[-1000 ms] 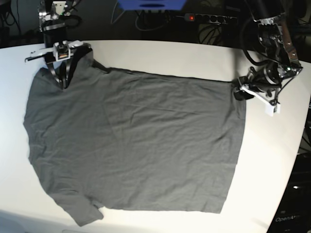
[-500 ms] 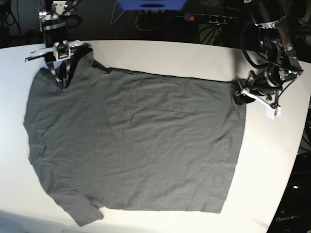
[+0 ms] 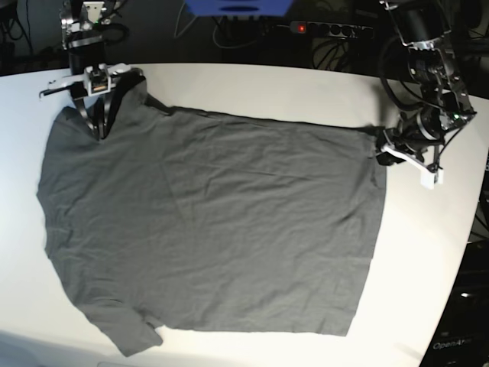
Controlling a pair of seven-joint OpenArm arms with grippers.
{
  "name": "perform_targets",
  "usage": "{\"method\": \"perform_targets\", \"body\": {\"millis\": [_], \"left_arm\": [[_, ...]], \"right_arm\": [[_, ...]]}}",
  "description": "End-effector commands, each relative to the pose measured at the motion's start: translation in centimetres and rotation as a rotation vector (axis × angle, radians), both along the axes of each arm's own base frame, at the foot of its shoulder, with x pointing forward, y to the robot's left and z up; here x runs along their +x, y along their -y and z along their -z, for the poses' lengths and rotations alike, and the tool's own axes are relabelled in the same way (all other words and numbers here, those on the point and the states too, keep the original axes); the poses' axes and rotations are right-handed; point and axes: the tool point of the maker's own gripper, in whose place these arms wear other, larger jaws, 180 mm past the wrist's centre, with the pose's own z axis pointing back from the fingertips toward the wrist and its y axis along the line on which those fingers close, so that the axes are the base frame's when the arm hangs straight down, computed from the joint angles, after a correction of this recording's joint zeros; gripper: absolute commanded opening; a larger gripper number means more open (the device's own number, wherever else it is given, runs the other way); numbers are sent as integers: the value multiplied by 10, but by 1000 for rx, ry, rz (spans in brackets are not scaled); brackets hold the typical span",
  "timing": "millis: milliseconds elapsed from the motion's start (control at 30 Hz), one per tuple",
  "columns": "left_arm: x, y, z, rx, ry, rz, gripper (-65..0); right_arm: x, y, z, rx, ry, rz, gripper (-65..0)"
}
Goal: Fold the T-shirt properly
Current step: 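Grip the shoulder with the right gripper, holding the hem with the left, then hold the shirt edge with both grippers, tightening the left gripper's pinch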
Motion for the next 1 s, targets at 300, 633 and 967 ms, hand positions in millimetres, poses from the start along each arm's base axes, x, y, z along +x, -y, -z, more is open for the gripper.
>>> {"method": "perform_targets", "body": {"millis": [300,633,967], "left_arm": [[-14,2,8,11,-71,26,-606],[13,10,-44,66,83,62,-606],[26,11,-54,67,110,70,-606]], "right_arm": [[1,1,-11,-7,43,-3,-635],[7,0,-17,-14,66,-15,-635],[32,-6,-35,15,123,-53,-635]]}}
